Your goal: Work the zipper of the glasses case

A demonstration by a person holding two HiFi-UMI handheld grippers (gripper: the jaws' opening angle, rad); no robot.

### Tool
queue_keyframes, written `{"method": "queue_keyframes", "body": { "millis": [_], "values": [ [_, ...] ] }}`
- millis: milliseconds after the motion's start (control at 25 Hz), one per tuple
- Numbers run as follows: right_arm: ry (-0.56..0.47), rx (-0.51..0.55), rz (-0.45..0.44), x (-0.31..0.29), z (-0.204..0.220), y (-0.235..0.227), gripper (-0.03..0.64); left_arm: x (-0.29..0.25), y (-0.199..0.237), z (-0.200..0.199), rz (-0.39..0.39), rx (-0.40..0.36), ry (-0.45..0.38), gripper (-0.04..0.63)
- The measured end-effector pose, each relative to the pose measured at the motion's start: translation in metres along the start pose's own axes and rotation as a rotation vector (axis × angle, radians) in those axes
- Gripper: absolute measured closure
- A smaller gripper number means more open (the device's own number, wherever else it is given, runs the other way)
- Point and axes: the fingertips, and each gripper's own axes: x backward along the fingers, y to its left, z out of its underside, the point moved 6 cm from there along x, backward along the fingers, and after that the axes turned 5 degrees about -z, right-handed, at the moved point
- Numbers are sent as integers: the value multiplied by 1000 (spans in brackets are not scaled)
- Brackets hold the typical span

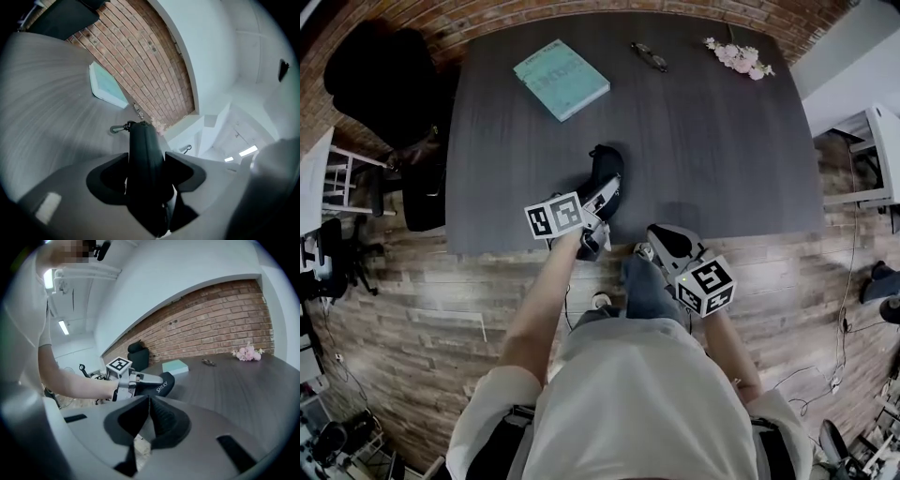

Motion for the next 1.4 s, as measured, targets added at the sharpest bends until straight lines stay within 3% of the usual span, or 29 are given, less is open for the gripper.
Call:
{"method": "queue_keyframes", "body": {
  "millis": [240,400,640,880,1160,1400],
  "values": [
    [-4,5,-8,-13,-9,-21,604,-23,24,-7,-160,-55,67,350],
    [-3,-1,-6,-15,-11,-29,604,-30,25,-11,-205,-111,90,348],
    [-9,8,-19,-16,-13,-15,604,-4,26,-15,-286,-202,31,280],
    [-41,34,-10,-12,-19,10,604,49,12,-13,-274,-230,-49,270],
    [-94,61,23,4,-14,64,604,127,-27,17,-231,-331,-128,273],
    [-162,76,84,24,-13,107,607,190,-54,49,-171,-370,-166,365]
  ]
}}
